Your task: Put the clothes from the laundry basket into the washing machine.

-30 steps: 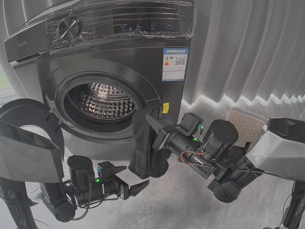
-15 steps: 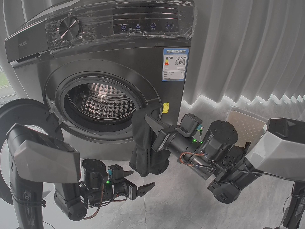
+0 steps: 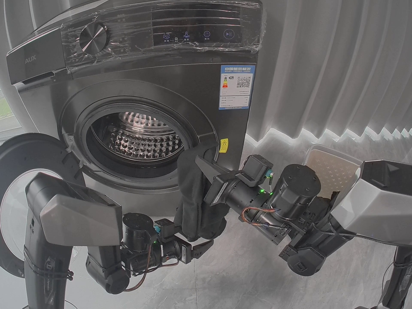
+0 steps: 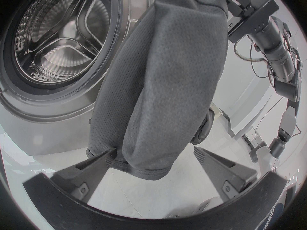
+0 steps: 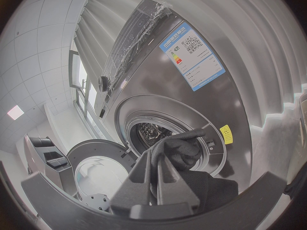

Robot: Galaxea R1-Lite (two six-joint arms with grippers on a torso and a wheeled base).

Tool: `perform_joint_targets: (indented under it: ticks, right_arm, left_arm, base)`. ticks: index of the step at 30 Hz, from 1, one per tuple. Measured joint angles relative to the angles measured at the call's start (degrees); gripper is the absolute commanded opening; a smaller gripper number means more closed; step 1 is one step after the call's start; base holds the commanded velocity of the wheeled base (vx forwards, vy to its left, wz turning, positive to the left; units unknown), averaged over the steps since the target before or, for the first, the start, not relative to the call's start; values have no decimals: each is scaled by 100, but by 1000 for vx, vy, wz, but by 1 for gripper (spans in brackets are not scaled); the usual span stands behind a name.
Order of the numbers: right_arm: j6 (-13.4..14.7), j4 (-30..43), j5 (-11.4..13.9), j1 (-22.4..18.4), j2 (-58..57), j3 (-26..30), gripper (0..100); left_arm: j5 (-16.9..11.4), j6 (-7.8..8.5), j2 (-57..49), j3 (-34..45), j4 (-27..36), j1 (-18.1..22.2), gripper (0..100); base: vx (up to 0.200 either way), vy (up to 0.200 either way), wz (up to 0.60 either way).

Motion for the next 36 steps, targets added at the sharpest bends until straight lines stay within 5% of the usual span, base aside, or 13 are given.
perform_joint_targets:
  ticks: [18, 30, 31, 36]
  right_arm:
    - [-7, -11, -15, -85, -7, 177, 0]
    - [6, -7, -11, -358, -55, 835, 0]
    - [9, -9, -9, -377, -73, 894, 100]
    - [34, -13, 0, -433, -154, 1158, 100]
  left_arm:
    - [46, -1, -196, 90, -11, 10, 0]
    - [13, -6, -1919, 1359, -9, -580, 0]
    - [7, -9, -2104, 1482, -6, -638, 0]
    - [-28, -39, -2856, 1802, 0, -812, 0]
  base:
    - [0, 0, 0]
    - [0, 0, 0]
    - [0, 0, 0]
    - [0, 0, 0]
